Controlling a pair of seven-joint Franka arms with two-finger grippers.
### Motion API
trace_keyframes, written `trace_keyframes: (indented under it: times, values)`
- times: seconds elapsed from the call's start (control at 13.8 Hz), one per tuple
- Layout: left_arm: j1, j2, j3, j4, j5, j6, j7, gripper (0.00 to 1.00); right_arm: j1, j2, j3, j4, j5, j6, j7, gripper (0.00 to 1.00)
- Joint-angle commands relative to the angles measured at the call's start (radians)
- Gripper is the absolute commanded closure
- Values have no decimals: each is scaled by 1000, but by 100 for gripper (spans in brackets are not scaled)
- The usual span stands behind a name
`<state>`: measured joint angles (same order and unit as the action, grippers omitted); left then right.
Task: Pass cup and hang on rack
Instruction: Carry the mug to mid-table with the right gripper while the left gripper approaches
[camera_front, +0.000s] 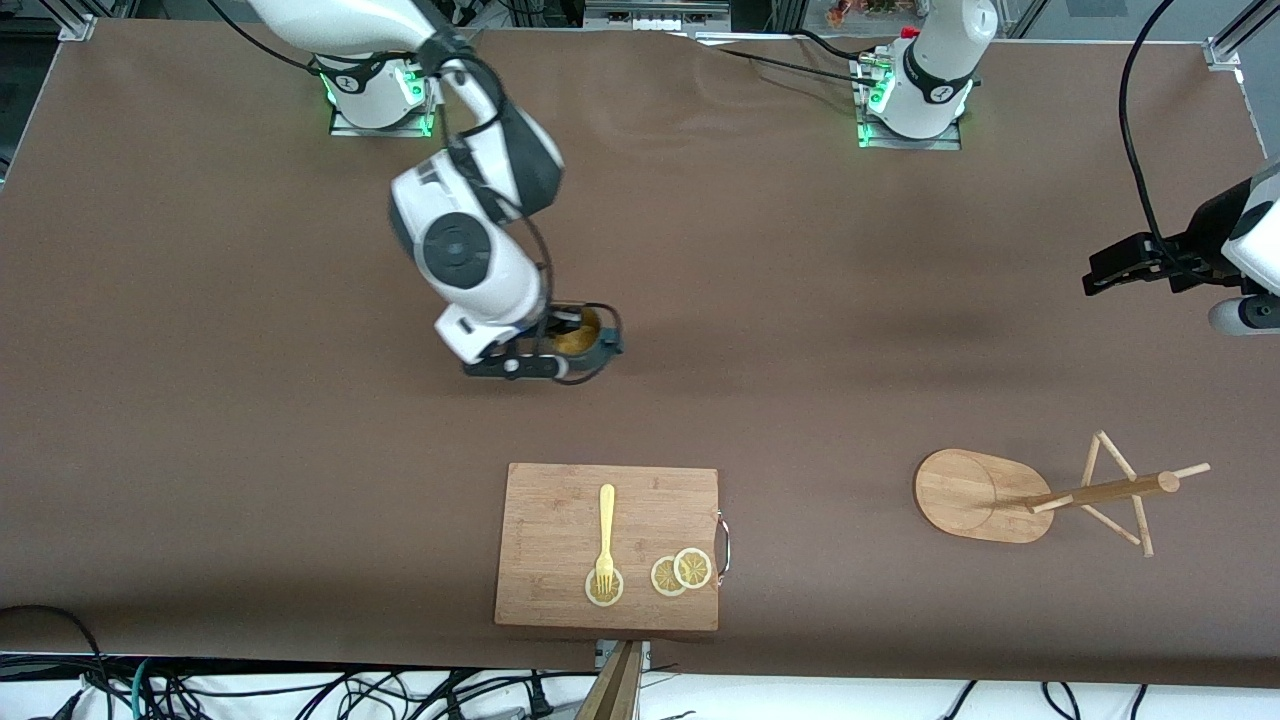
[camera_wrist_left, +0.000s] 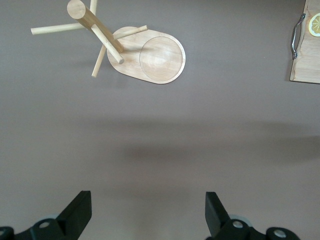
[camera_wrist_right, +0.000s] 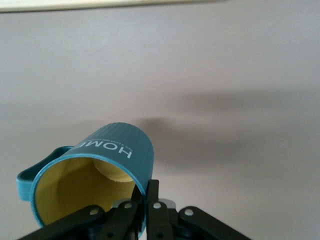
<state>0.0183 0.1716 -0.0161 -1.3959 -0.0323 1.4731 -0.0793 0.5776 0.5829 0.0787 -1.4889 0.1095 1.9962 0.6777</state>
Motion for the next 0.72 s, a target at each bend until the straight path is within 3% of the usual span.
trace_keyframes:
  times: [0.0,0.36,0.65]
  values:
    - [-6,8,2,9,-18,4,-11,0,105,147,-11,226,-5,-60,191,100]
    - [-17,14,-2,9,-18,4,-8,0,244,251,-11,358,-4,-53,370,100]
    - [-37,14,-10,0,-18,-29,-1,0,304,287,-16,363,-5,-17,395,99]
